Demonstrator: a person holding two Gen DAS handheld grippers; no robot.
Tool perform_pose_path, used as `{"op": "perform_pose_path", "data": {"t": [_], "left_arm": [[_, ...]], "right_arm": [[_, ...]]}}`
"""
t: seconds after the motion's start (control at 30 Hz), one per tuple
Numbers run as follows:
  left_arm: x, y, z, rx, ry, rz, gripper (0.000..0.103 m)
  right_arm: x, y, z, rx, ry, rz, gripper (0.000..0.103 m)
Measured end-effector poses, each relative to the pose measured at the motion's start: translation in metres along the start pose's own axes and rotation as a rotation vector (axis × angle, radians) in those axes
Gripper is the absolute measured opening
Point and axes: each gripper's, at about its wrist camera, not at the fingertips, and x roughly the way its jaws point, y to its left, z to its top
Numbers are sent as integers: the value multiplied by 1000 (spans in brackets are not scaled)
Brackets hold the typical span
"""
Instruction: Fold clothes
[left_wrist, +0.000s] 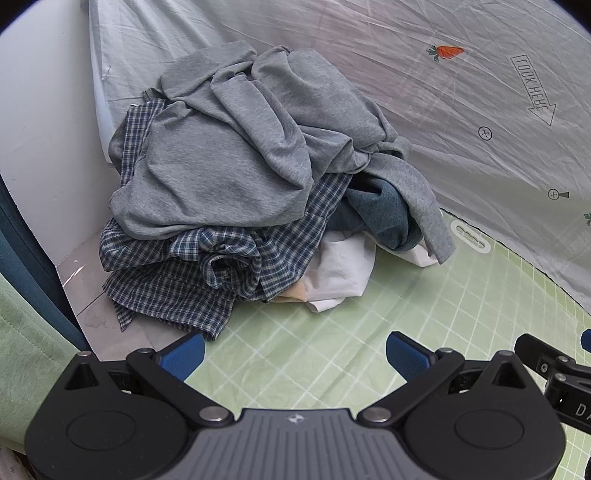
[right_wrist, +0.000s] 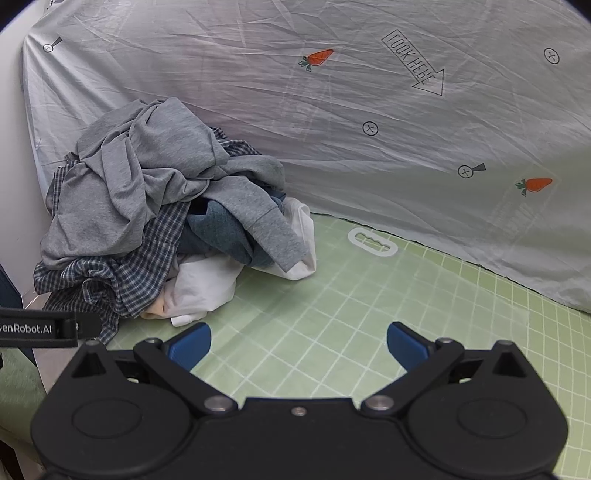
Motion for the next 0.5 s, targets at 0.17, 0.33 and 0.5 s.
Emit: {"op": "perform_pose_path", "data": {"t": [0.17, 0.33, 0.5], "left_arm": [[1, 0, 0, 0, 2, 4, 103], [1, 0, 0, 0, 3, 5, 103], [1, 1, 0, -2, 5, 7, 103]], "right_arm": [[0, -1, -1, 0, 0, 0, 103], [1, -1, -2, 1, 0, 1, 103], [0, -1, -1, 3, 3, 4, 103]]}}
